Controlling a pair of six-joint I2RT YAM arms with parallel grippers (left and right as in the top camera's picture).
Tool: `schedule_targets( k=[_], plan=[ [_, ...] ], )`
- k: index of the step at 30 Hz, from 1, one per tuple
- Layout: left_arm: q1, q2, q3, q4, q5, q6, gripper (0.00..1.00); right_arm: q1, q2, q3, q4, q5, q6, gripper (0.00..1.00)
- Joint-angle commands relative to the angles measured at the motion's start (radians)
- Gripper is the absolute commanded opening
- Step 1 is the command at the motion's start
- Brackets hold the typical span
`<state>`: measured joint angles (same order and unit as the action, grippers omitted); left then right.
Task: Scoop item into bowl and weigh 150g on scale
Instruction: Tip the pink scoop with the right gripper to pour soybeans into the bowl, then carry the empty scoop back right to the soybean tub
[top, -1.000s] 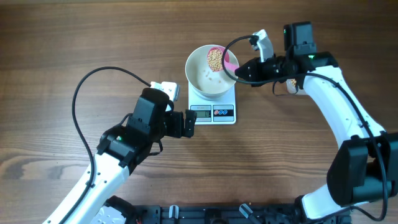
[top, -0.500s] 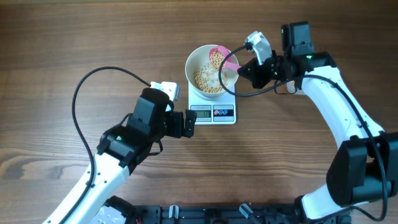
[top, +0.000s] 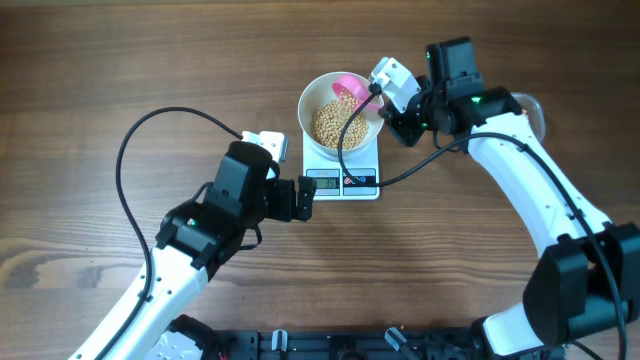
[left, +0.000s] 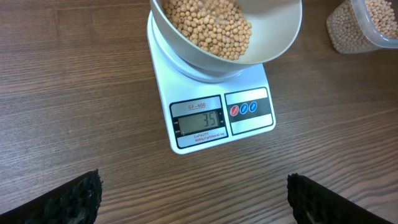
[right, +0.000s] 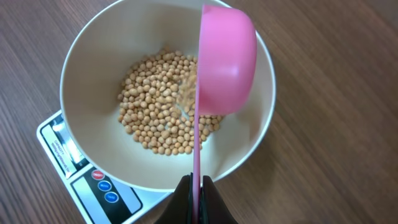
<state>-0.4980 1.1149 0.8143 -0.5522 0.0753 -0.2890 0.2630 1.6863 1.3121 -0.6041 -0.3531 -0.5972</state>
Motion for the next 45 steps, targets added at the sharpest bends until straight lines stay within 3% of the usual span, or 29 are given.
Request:
schedule_targets(
  k=[1,7,11,19,25,28,31,34,37,42,45],
  plan=[
    [0.005,0.004,0.003,0.003,-0.010,0.023,1.00,0.002,-0.053,0.017,0.017,0.024,-0.061,0.04],
    [0.005,0.004,0.003,0.003,-0.010,0.023,1.00,0.002,-0.074,0.017,0.019,0.039,-0.091,0.04],
    [0.005,0.004,0.003,0.003,-0.010,0.023,1.00,0.013,-0.074,0.017,0.035,0.039,-0.211,0.04],
    [0.005,0.004,0.003,0.003,-0.010,0.023,1.00,0.021,-0.074,0.017,0.069,0.012,-0.171,0.04],
    [0.005,0.004,0.003,0.003,-0.010,0.023,1.00,0.021,-0.074,0.017,0.072,-0.060,-0.004,0.04],
    [0.005,0.004,0.003,0.003,-0.010,0.023,1.00,0.018,-0.074,0.017,0.093,-0.060,0.314,0.04],
    [0.005,0.004,0.003,0.003,-0.010,0.023,1.00,-0.010,-0.093,0.017,0.257,-0.069,0.801,0.04],
    [0.005,0.004,0.003,0.003,-0.010,0.023,1.00,-0.095,-0.141,0.017,0.296,-0.067,0.809,0.04],
    [0.005,0.004,0.003,0.003,-0.010,0.023,1.00,-0.263,-0.223,0.017,0.216,-0.072,0.822,0.04],
    [0.005,0.004,0.003,0.003,-0.010,0.023,1.00,-0.548,-0.292,0.016,-0.164,-0.057,0.833,0.04],
    [0.005,0.004,0.003,0.003,-0.010,0.023,1.00,-0.586,-0.280,0.001,-0.329,0.086,0.833,0.04]
  ],
)
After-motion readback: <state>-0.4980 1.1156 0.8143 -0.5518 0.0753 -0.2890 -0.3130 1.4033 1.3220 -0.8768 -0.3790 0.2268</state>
